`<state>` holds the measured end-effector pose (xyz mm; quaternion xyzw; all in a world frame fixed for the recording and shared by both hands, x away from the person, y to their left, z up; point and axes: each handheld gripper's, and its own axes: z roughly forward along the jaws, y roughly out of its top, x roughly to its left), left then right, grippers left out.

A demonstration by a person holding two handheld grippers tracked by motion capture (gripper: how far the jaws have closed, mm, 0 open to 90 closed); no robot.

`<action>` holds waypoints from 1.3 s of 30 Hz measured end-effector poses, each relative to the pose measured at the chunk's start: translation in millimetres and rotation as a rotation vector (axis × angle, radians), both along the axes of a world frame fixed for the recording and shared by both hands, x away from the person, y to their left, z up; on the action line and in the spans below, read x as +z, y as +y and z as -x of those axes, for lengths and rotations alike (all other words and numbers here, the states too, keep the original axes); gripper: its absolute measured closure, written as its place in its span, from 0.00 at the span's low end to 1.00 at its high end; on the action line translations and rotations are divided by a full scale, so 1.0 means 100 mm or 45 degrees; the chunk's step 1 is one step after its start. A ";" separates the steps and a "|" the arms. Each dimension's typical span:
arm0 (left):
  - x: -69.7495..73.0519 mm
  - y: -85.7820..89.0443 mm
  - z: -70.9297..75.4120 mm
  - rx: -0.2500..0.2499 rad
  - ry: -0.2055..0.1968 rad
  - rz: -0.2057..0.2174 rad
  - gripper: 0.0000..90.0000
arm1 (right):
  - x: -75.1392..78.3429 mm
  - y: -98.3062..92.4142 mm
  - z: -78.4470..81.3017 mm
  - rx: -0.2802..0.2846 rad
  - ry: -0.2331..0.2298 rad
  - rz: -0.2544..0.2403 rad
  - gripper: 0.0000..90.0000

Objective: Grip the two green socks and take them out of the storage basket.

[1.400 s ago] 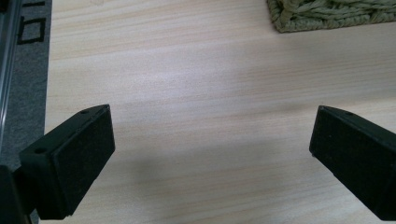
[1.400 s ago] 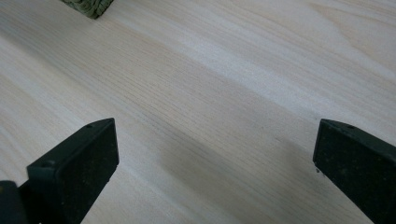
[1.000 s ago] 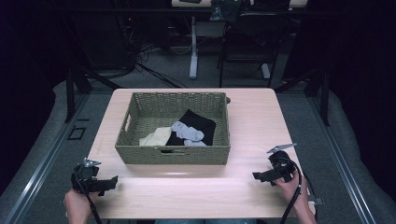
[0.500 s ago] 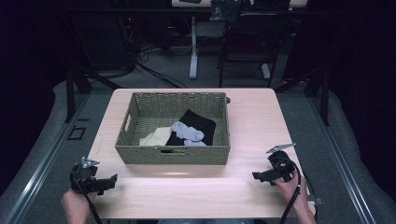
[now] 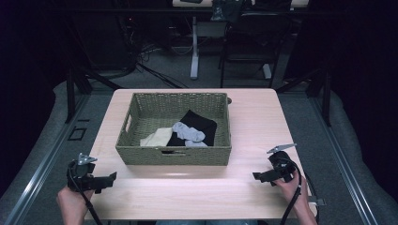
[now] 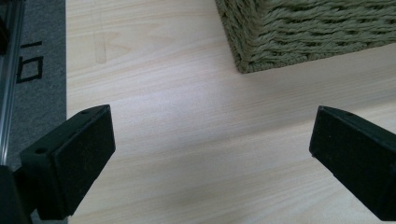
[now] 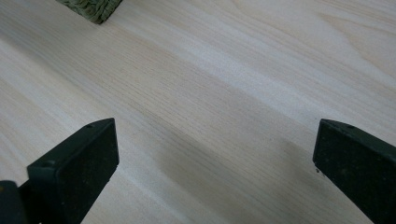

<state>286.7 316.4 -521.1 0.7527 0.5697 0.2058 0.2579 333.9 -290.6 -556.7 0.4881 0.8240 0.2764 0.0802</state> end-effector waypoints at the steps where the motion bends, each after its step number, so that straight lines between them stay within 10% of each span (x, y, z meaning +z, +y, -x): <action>1: 0.03 0.00 0.00 -0.005 -0.004 0.002 0.00 | 0.00 0.00 0.00 0.008 0.003 0.000 0.00; 20: 0.73 -0.17 -0.31 -0.128 0.012 0.001 0.00 | 0.04 0.00 0.01 0.009 -0.003 0.011 0.00; 39: 1.15 -0.60 -1.05 -0.318 0.082 0.017 0.00 | 0.03 0.01 0.02 0.001 -0.006 0.014 0.00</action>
